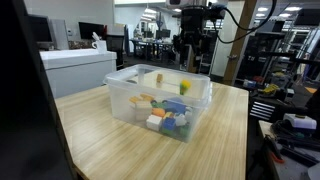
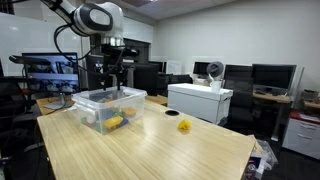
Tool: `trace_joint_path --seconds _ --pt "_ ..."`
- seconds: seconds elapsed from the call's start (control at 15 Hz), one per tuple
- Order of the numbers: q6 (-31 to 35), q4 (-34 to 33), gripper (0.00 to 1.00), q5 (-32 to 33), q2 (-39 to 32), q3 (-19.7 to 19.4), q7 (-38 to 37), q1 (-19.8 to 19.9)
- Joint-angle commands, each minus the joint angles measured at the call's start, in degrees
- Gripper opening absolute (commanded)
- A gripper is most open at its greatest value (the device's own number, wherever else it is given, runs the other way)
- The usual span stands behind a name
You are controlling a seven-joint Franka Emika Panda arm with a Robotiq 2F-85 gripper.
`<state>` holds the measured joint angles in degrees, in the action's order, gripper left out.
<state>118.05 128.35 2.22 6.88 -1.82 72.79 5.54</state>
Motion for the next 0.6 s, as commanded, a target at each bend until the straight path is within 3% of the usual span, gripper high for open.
trace_joint_path --seconds 0.0,0.07,0.27,0.53 --pt "1.68 1.25 0.93 -3.86 1.47 -2.65 4.81 -1.42" --pt "1.65 0.23 0.99 -5.27 0.81 -3.29 5.73 -1.48" --pt "6.91 -4.07 1.0 -12.89 -2.81 -6.74 15.05 -0.56" --pt "15.18 -14.94 1.0 -24.76 -12.91 -11.25 29.42 3.06"
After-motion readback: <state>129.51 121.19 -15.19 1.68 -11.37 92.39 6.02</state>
